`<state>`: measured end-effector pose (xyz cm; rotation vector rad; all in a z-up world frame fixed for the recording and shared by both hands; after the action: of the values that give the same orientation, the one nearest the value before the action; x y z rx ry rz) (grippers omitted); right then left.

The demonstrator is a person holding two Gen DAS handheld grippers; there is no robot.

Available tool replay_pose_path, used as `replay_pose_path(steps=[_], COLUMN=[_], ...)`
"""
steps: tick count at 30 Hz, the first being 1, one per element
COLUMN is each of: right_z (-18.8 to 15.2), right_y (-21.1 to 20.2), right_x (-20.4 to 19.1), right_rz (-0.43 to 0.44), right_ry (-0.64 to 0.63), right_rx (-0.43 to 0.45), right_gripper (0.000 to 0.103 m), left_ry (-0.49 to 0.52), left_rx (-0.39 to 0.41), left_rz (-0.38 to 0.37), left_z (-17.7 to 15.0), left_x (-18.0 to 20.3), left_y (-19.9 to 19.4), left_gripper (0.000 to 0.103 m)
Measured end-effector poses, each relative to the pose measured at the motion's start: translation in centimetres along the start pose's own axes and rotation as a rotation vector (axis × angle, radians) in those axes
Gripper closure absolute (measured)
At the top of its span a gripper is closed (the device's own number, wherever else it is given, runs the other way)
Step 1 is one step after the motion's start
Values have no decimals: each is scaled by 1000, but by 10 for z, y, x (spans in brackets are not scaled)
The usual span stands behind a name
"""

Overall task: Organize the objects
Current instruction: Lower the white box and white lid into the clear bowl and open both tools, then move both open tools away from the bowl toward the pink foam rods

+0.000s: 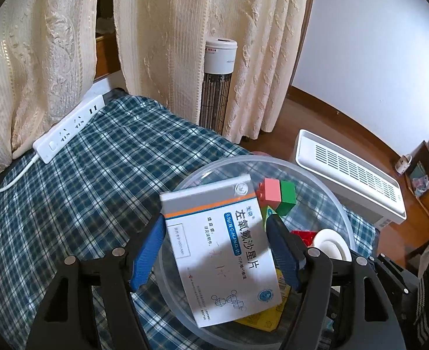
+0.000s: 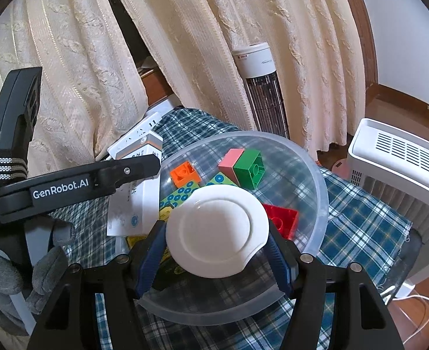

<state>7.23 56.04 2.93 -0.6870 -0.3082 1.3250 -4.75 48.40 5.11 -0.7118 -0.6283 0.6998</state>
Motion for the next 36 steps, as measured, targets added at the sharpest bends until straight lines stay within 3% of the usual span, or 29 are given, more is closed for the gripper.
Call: replay_pose_path(steps=[20, 36], right_z=[9, 23], right_y=[0, -13], right_x=[-2, -33], right_rz=[-20, -23], right_ry=[-11, -61], right_rx=[18, 66], right_gripper=[35, 35], left_ry=[-44, -135], left_rx=[31, 59], left_rz=[-1, 40], left_z=[0, -6], left_x=[-22, -64], left_y=[-22, -45], left_gripper=[27, 27])
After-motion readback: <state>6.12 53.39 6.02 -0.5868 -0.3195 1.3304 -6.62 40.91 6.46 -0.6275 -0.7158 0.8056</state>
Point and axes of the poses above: each gripper's, at about its wrist camera, not at the fingertips, and y roughly the way its jaws point, x to its right, z to its top, the point moved 4 cm from there along y, roughly the way its jaws point, and after that the axes turned 15 degrees about -y, right-handed, at the moved point
